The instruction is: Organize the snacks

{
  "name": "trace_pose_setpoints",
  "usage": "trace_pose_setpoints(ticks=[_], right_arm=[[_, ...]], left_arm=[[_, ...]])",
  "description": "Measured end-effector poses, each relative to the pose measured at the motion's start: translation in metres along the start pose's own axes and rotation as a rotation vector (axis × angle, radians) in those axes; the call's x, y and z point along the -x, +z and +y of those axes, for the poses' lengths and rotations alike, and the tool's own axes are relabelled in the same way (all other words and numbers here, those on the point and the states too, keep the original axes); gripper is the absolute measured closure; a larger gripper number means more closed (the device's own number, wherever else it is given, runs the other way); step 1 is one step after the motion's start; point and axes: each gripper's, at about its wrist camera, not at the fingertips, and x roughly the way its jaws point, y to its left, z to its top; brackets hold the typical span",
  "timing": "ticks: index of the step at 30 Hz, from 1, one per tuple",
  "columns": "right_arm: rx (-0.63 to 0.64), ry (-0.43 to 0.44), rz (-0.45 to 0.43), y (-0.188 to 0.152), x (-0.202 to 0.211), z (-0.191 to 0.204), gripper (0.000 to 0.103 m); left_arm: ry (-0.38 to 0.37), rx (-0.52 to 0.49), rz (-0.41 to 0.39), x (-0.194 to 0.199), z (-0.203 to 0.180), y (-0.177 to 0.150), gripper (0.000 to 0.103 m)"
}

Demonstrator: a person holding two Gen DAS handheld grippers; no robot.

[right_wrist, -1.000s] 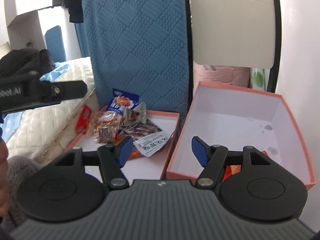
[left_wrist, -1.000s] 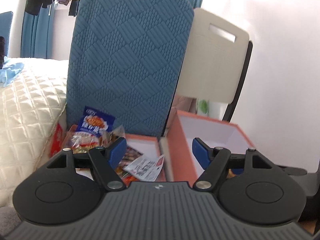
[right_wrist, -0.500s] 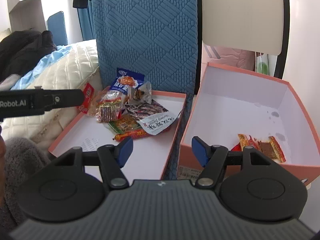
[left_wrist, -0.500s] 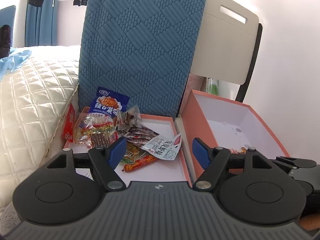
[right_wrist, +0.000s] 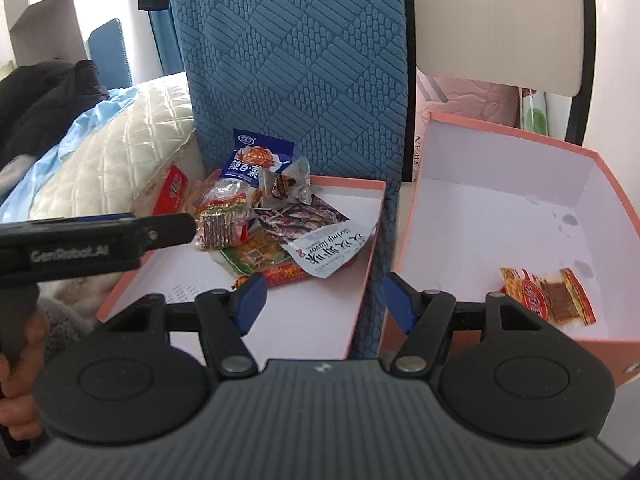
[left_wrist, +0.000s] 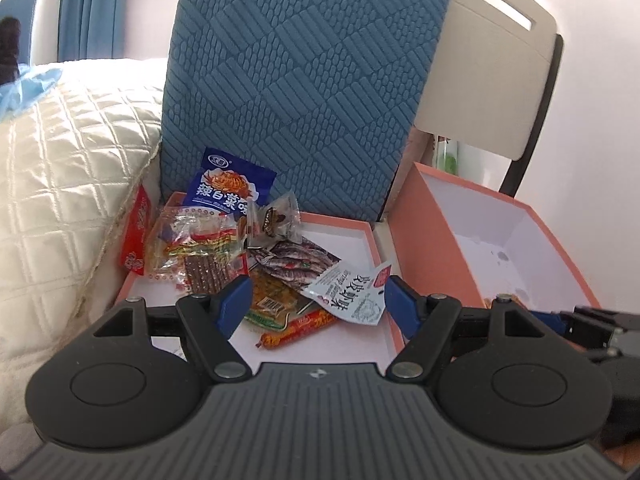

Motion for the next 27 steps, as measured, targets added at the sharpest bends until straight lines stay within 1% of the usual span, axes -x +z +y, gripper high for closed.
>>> trace_pose_setpoints(ticks=[4, 10, 12, 17, 21, 23, 27], right_arm=[[0.024, 0.010, 0.006, 0.005, -0.012, 0.005, 0.036], [0.076, 0.026, -0.006, 0.012, -0.027, 0.014, 0.036], [0.090, 0.034, -0.013, 0.015, -0.033, 0.017, 0.036], [0.106, 0.057, -0.018, 0.029, -0.049, 0.020, 0.036], [0.124, 0.067, -0.032, 0.035, -0.063, 0.023, 0.036], [0.133, 0.080, -0.064, 0.037, -0.070, 0.026, 0.036], [0.124, 0.100, -0.061, 0.038, -0.089, 0.027, 0.037]], left_arm=[[0.005, 0.039, 0.011, -0.018, 0.014, 0.011, 0.026], [-0.005, 0.139, 0.039, -0.047, 0.043, 0.027, 0.026], [-0.026, 0.152, 0.039, -0.052, 0.049, 0.030, 0.026], [-0.038, 0.185, 0.039, -0.068, 0.060, 0.041, 0.026], [-0.036, 0.214, 0.068, -0.087, 0.069, 0.047, 0.026], [-0.036, 0.238, 0.081, -0.096, 0.075, 0.049, 0.026], [-0.037, 0.276, 0.117, -0.114, 0.084, 0.052, 0.026]])
